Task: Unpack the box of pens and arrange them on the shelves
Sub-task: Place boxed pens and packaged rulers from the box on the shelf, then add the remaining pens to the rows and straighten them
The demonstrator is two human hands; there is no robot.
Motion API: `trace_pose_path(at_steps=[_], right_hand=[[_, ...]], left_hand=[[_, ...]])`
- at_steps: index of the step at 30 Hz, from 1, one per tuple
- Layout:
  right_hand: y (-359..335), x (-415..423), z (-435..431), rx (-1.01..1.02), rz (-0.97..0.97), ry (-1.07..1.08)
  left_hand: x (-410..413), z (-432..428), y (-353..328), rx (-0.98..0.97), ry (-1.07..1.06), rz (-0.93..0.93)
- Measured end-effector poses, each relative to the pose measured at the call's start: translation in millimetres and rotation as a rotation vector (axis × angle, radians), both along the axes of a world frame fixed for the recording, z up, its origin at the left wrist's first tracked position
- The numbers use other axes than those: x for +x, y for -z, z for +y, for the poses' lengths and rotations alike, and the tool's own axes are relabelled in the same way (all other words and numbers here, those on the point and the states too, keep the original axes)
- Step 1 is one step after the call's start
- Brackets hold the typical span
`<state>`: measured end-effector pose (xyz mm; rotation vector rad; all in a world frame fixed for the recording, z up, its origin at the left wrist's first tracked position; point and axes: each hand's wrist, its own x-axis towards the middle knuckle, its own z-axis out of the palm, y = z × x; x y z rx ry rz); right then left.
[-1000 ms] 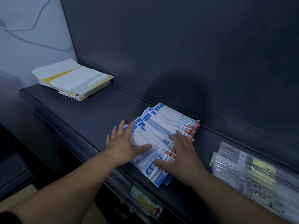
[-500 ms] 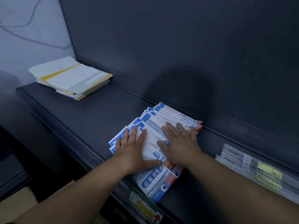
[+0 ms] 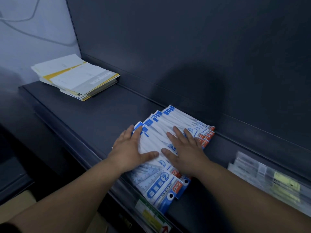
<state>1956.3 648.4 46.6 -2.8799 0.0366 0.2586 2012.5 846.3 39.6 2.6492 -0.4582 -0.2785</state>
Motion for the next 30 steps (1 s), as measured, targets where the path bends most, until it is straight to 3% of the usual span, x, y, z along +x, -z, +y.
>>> trace_pose_path(at_steps=[4, 9, 16, 20, 24, 30], right_hand=[[-12, -23, 8, 0.07, -0.038, -0.022], [-3, -53, 21, -0.079, -0.001, -0.145], [-3, -51, 30, -0.081, 0.002, -0.128], [-18, -65, 26, -0.004, -0.196, -0.085], [-30, -78, 40, 0.18, -0.378, -0.187], [-25, -120, 103, 0.308, -0.293, -0.434]], left_hand=[[-6, 6, -3, -0.081, -0.022, -0.039], [-12, 13, -2, -0.058, -0.009, -0.04], [-21, 21, -9, -0.06, -0.018, -0.051], [-57, 36, -16, -0.188, -0.122, -0.184], [-117, 72, -14, -0.272, -0.268, -0.293], [-220, 148, 18, -0.111, -0.564, -0.068]])
